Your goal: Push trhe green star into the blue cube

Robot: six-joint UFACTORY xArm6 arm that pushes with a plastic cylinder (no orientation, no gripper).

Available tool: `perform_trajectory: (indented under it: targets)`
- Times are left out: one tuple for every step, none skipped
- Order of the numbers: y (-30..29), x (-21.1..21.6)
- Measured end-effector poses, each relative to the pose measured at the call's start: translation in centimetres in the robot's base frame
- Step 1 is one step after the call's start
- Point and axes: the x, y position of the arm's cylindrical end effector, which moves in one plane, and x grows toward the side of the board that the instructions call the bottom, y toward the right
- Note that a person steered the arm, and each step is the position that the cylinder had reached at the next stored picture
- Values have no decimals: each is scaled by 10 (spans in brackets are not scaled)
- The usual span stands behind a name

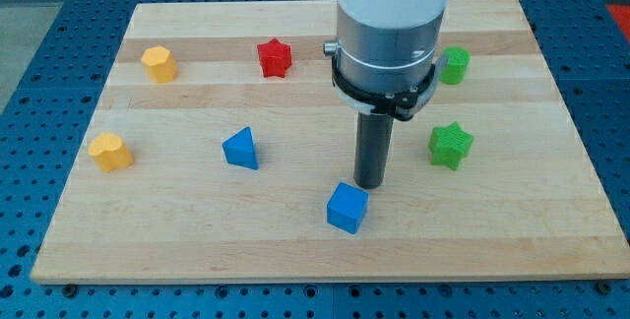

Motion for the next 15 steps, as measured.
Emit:
perform_trajectory:
  targets:
    - [-26, 3]
    - [-45, 25]
    - [-47, 34]
    - [-32, 34]
    - [44, 27]
    - [142, 15]
    - [210, -16]
    - [183, -43]
    - [112, -36]
    - [32, -25]
    - [-4, -15]
    - [14, -48]
    - [-10, -69]
    - [-70, -63]
    - [-85, -41]
